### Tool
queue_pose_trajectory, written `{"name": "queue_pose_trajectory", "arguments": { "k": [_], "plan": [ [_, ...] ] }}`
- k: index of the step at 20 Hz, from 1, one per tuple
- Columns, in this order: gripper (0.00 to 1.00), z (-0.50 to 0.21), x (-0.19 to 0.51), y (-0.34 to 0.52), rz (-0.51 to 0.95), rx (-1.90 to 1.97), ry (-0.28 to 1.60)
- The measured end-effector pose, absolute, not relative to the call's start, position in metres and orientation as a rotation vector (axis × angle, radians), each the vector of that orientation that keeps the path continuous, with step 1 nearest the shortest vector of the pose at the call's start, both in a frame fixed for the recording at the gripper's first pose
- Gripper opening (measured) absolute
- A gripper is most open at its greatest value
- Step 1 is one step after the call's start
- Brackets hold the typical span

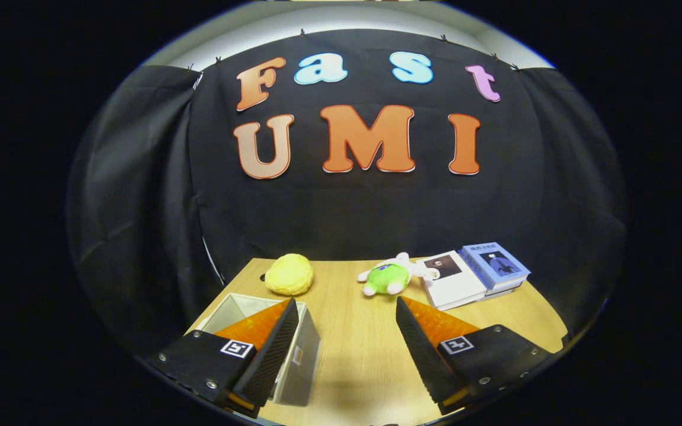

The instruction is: Open the storage box then place both shoes into the box .Put the left shoe in first, then the right shoe, with the right side of both shoes facing outward in a uniform manner.

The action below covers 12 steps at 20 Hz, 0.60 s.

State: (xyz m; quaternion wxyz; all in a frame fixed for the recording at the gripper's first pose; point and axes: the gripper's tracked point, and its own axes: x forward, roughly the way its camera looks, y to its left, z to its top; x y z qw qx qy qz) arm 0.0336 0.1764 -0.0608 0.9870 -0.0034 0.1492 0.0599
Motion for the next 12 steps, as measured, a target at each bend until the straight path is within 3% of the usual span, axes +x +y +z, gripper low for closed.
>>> {"name": "queue_pose_trajectory", "arguments": {
  "k": [12],
  "plan": [
    [0.99, -0.007, 0.013, 0.006, -0.001, -0.019, 0.039]
  ]
}}
